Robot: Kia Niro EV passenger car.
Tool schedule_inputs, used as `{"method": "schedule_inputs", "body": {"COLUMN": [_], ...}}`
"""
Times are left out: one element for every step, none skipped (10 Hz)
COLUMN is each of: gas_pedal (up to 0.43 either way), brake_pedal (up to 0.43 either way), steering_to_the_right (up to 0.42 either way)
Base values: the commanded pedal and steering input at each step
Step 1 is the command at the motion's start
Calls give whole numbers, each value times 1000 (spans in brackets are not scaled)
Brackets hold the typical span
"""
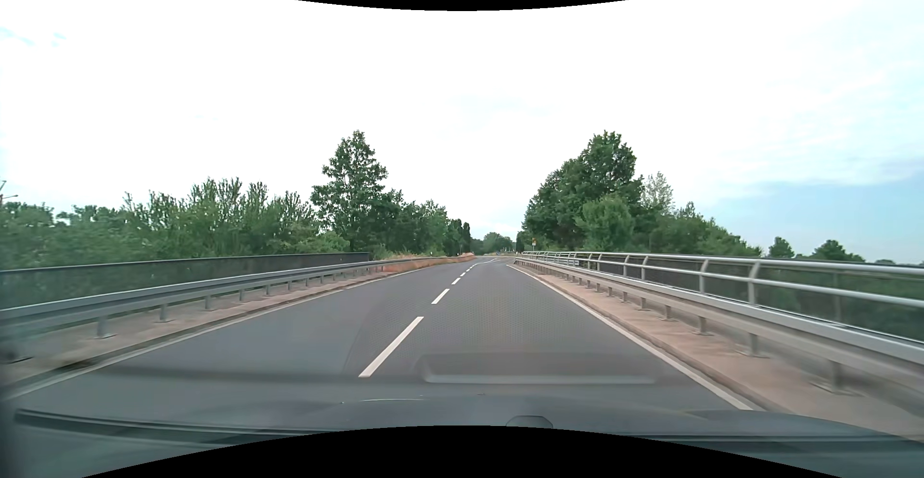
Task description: Follow the waypoints while adhering to traffic rules and regulations
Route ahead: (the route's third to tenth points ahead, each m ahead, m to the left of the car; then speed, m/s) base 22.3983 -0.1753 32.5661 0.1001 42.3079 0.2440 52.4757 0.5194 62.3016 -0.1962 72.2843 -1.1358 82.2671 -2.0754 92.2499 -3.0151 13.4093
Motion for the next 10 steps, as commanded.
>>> {"method": "schedule_inputs", "body": {"gas_pedal": [0,0,0,0,0,0,0,0,0,0], "brake_pedal": [0,0,0,0,0,0,0,0,0,0], "steering_to_the_right": [-2,-1,0,0,0,0,0,0,0,0]}}
